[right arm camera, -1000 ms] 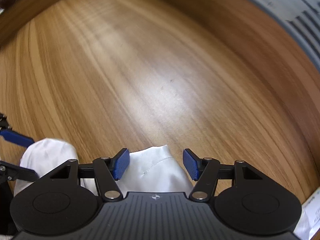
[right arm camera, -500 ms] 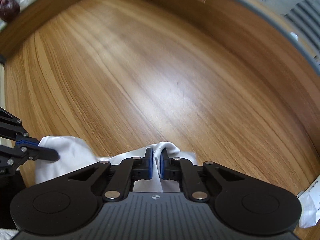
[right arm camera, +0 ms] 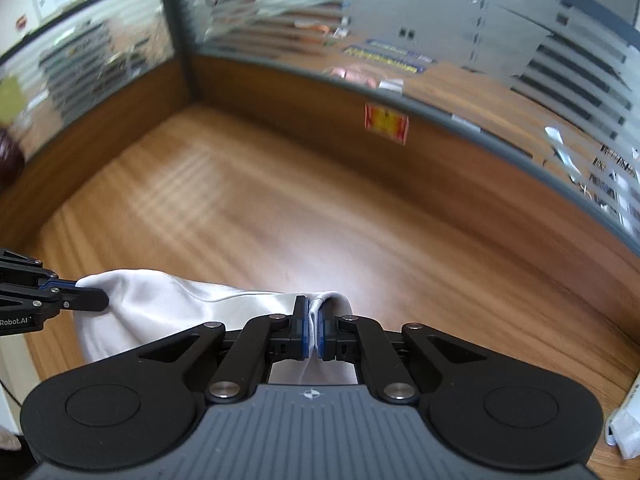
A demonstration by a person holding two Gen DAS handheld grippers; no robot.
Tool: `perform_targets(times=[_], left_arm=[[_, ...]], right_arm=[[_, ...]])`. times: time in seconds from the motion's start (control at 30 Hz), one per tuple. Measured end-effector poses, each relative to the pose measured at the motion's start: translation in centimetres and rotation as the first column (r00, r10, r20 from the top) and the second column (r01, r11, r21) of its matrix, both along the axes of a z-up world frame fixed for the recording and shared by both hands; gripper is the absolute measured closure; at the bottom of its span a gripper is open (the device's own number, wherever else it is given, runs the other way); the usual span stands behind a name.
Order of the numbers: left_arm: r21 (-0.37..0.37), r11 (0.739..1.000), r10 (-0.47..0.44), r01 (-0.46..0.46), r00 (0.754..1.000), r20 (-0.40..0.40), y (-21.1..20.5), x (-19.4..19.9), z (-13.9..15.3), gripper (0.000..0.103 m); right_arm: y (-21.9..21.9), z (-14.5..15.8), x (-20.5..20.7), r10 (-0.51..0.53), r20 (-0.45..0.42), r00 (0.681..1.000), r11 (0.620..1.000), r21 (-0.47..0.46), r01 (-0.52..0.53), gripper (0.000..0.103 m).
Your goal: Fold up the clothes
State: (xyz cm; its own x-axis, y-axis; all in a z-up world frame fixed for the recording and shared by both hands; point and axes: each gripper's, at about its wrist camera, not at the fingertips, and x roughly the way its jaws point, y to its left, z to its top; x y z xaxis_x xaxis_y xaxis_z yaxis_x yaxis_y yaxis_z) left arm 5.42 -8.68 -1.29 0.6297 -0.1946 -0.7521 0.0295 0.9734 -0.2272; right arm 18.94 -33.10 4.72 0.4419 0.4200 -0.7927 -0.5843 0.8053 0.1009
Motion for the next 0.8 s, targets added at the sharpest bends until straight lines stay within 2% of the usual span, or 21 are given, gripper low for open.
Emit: perform_targets(times=[0.17,0.37,0.6,0.67,0.8], left_arm=[[0.083,0.996,-0.036,0.034,0.999,0.026,5.2,5.1,0.7,0.101],[0.122,0.991,-0.051,0.05,0.999,0.011,10.5,12.7,-0.3,0.101],[0.104,0.992,-0.059,0.066,0.996,-0.068,13.6,20.4,-4.3,0.101],[0.083,0.995,-0.052,0.06,0.994,-0.097,14.3,21.3,-5.7,0.101],[0.098,0.992,-0.07,0.085,0.987,-0.148,14.3,22.6,-8.4,0.101]], right_arm=[[4.2,-0.3,2.7,-0.038,0.011,0.999,0.999,0.013,0.038,0.099],[10.9,-1.5,6.6,-0.089,0.024,0.996,0.996,-0.008,0.089,0.099],[15.8,-4.3,10.4,-0.09,0.025,0.996,0.99,-0.106,0.092,0.099],[16.7,-5.6,11.3,-0.081,0.018,0.997,0.987,-0.137,0.083,0.099],[17.6,-7.8,12.6,-0.066,-0.013,0.998,0.984,-0.166,0.063,0.098]])
